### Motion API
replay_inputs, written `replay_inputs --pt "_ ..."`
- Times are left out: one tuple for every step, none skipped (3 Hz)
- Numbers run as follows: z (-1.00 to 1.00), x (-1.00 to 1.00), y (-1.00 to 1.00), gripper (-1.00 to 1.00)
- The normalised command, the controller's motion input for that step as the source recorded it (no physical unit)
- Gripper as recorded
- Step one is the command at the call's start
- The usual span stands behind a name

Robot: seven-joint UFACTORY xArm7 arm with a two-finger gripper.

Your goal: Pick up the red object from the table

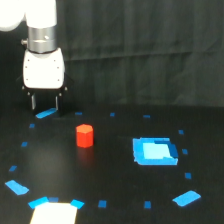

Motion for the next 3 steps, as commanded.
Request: replay_inputs --pt "-0.26 1.0 -0.91 0.95" --pt "0.13 1.0 -0.51 0.58" --pt "0.19 1.0 -1.0 1.0"
